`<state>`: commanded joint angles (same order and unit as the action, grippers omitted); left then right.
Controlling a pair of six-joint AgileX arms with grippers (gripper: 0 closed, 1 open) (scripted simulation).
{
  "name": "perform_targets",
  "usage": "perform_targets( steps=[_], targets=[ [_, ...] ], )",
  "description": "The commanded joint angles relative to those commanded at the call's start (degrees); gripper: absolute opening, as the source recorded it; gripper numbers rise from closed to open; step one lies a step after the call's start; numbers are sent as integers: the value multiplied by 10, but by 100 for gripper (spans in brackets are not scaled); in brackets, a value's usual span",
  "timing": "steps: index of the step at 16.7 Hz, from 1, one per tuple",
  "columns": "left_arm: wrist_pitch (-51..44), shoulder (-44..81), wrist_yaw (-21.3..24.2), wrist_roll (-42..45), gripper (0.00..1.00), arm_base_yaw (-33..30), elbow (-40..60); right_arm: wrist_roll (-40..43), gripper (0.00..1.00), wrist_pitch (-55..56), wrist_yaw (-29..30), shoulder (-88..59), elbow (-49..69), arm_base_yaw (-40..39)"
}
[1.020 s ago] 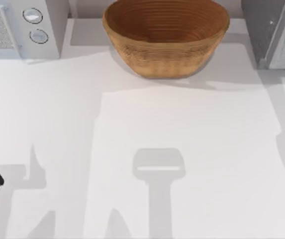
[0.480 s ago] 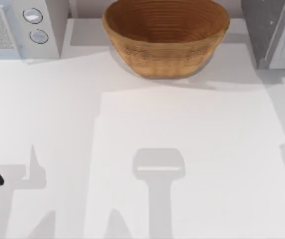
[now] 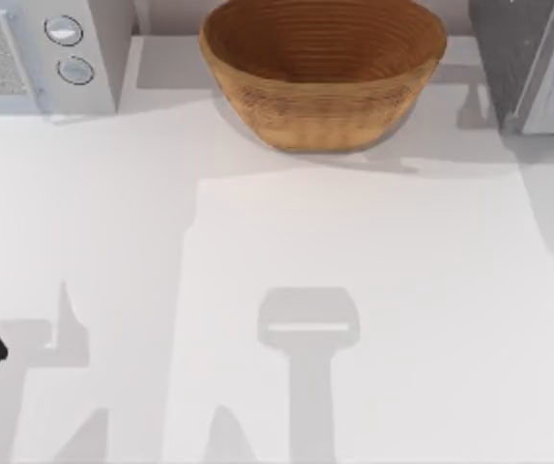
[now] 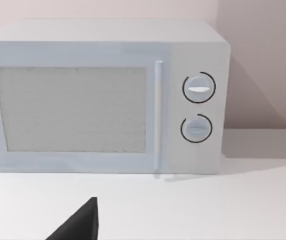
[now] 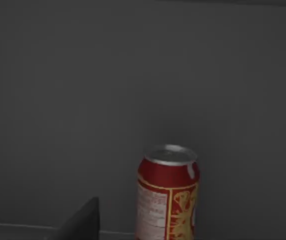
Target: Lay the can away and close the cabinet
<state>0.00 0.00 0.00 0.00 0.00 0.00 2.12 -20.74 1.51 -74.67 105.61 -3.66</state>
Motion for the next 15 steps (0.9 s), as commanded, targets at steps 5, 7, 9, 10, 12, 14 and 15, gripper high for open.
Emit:
perform_targets(
  steps=[5, 7, 9, 10, 12, 14, 15],
  targets=[
    [0, 0, 0, 0, 100, 0, 0, 5, 100, 83, -17, 268, -384, 13],
    [0, 0, 0, 0, 100, 0, 0, 3, 100, 113, -21, 371, -534, 18],
    [0, 0, 0, 0, 100, 0, 0, -1, 100, 139, -22, 467, -673, 23],
    [0, 0, 0, 0, 100, 0, 0, -3, 100, 151, -22, 512, -736, 25],
    [0, 0, 0, 0, 100, 0, 0, -8, 100, 171, -22, 592, -848, 29],
    [0, 0, 0, 0, 100, 0, 0, -13, 100, 188, -20, 657, -937, 32],
    [0, 0, 0, 0, 100, 0, 0, -15, 100, 194, -19, 684, -972, 34]
  ],
)
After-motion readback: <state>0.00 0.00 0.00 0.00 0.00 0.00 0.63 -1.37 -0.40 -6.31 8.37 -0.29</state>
